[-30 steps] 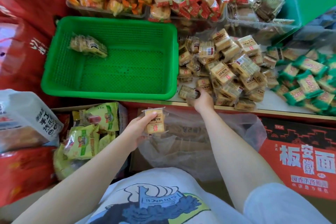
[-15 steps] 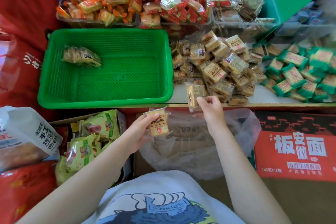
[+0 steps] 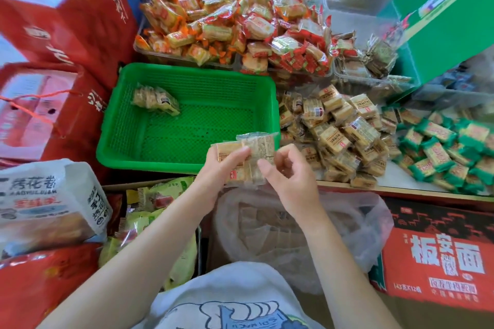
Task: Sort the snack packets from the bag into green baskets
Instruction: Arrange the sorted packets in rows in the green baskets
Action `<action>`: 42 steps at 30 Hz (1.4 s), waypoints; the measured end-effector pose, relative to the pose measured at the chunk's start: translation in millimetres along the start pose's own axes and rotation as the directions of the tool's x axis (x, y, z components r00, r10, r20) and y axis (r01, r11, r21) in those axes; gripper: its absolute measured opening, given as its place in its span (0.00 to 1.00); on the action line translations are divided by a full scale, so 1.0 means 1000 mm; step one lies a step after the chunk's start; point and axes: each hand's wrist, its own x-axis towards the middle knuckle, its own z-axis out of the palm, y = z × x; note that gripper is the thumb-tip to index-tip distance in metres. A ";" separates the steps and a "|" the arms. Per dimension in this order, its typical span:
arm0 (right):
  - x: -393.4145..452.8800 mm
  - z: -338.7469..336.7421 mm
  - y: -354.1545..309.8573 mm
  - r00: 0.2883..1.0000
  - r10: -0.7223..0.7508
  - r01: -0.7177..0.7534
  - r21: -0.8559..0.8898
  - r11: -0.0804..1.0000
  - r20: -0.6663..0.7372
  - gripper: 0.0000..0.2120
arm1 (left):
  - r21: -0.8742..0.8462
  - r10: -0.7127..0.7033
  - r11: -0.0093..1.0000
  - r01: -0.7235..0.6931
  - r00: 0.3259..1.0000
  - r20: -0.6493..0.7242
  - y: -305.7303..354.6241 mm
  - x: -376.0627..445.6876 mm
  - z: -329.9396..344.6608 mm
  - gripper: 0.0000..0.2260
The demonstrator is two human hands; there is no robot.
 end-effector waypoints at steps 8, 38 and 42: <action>0.015 0.048 -0.007 0.999 -0.007 0.012 -0.136 0.991 0.036 0.11 | -0.105 0.006 0.994 0.007 0.993 0.119 0.022 -0.013 -0.025 0.39; 0.237 0.179 0.029 0.861 0.508 -0.483 -0.342 0.806 -0.017 0.59 | 0.950 0.309 0.163 0.266 0.901 -0.305 0.000 0.066 -0.170 0.28; 0.270 0.215 0.026 0.864 0.496 -0.479 -0.446 0.756 -0.087 0.58 | 0.952 0.345 0.187 0.243 0.891 -0.295 0.001 0.066 -0.170 0.27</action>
